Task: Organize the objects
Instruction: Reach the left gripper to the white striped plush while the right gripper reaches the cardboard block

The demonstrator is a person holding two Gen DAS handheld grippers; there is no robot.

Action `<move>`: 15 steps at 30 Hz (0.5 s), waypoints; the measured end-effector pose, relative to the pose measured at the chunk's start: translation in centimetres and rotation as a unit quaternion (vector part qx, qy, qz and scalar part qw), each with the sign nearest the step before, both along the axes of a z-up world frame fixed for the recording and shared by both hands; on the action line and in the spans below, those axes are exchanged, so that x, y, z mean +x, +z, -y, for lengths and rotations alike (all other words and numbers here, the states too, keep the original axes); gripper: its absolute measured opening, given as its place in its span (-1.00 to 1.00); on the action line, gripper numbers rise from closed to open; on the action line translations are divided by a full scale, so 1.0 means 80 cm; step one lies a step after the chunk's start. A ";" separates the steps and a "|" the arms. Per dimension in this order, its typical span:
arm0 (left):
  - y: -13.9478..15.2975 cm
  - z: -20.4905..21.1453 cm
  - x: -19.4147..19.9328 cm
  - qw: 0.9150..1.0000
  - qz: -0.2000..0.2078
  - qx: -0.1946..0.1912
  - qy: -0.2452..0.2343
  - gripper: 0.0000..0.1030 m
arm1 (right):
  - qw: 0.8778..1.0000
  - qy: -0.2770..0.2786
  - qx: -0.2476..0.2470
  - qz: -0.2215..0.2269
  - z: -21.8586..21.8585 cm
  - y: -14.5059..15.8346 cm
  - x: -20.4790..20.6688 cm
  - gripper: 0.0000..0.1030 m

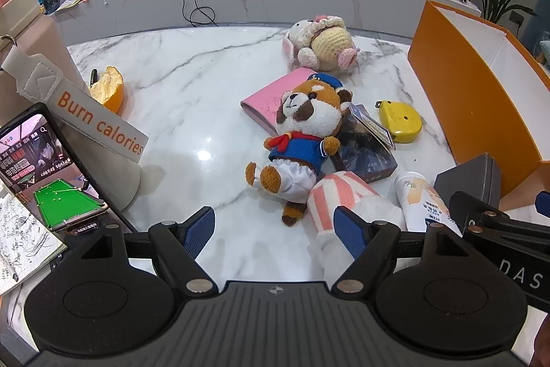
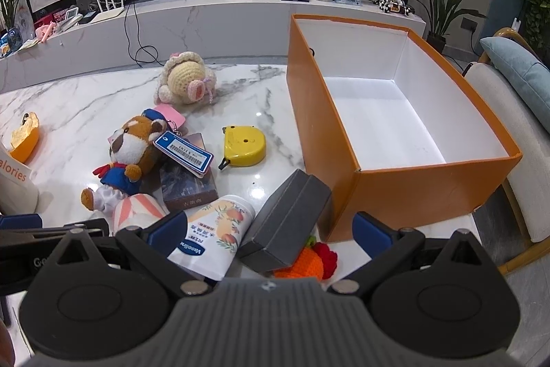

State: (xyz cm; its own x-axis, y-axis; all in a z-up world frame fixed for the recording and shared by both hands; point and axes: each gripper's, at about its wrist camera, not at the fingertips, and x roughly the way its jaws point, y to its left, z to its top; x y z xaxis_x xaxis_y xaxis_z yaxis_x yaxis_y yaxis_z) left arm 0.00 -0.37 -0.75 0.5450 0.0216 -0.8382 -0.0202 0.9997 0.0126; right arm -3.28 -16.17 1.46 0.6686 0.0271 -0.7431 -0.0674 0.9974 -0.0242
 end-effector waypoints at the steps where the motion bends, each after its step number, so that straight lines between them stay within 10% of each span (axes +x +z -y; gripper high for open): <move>1: -0.001 0.000 0.000 1.000 -0.001 0.000 0.001 0.74 | 1.000 0.000 0.000 0.000 0.000 0.000 0.000 0.98; 15: 0.000 0.002 0.000 1.000 -0.001 0.002 0.001 0.74 | 1.000 0.000 -0.002 -0.001 0.001 0.000 0.000 0.98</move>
State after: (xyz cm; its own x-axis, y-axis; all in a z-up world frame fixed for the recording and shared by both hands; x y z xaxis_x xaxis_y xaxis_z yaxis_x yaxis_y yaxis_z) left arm 0.03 -0.50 -0.75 0.5426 0.0252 -0.8396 -0.0221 0.9996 0.0157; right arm -3.28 -16.25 1.45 0.6672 0.0238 -0.7445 -0.0674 0.9973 -0.0285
